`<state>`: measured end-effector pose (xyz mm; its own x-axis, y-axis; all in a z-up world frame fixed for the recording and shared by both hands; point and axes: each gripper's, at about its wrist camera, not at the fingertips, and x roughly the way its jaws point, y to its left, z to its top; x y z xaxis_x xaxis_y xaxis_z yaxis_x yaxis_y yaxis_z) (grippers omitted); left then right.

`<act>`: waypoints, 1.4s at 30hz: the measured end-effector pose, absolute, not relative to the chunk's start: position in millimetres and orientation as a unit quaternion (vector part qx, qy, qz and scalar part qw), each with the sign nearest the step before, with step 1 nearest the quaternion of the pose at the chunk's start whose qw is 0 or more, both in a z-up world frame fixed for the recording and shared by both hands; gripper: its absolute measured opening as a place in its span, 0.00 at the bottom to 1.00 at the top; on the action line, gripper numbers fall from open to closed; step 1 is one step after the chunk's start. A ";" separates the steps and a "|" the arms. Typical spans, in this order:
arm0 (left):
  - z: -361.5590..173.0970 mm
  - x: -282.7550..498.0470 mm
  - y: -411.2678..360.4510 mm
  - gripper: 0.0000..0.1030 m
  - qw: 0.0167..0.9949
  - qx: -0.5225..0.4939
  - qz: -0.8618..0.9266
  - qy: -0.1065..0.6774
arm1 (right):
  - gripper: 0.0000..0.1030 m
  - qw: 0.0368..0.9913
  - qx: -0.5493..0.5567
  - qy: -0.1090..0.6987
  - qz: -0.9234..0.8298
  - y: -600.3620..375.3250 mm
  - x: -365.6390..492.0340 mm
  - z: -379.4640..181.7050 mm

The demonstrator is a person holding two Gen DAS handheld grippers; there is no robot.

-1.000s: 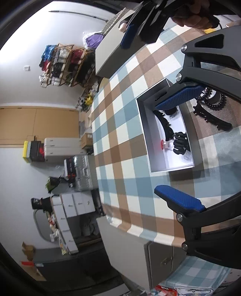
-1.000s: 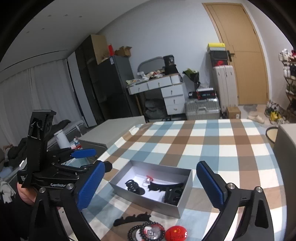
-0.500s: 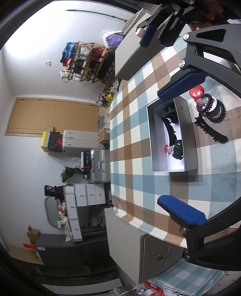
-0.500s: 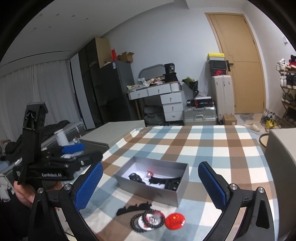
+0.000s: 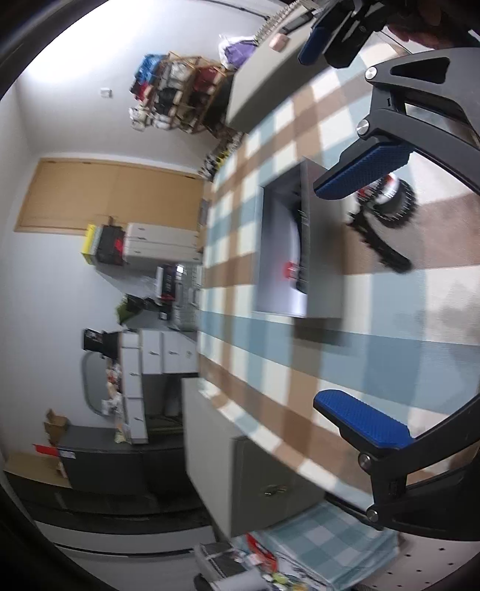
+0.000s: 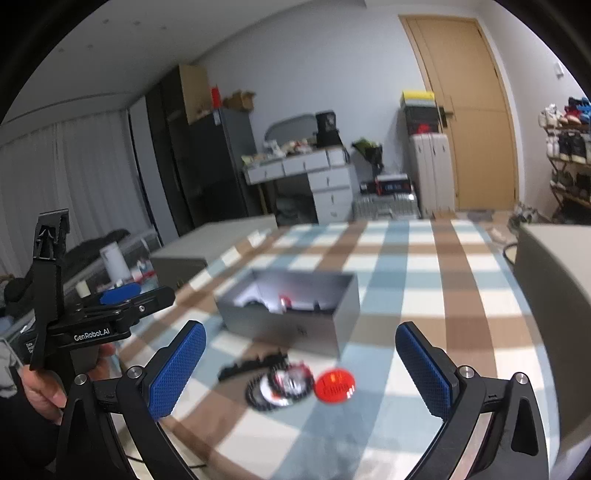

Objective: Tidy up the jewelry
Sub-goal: 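Move both grippers back toward the beaded bracelets and red badge, then close the right gripper on the red-capped clear vial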

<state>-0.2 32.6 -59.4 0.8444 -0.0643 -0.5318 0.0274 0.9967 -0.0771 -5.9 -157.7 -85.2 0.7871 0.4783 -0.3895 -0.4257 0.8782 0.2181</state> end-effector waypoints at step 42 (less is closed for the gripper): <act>-110.4 -0.9 40.2 0.98 0.933 -0.038 -0.033 0.357 | 0.22 0.884 0.079 0.368 0.276 -113.3 63.4 -157.9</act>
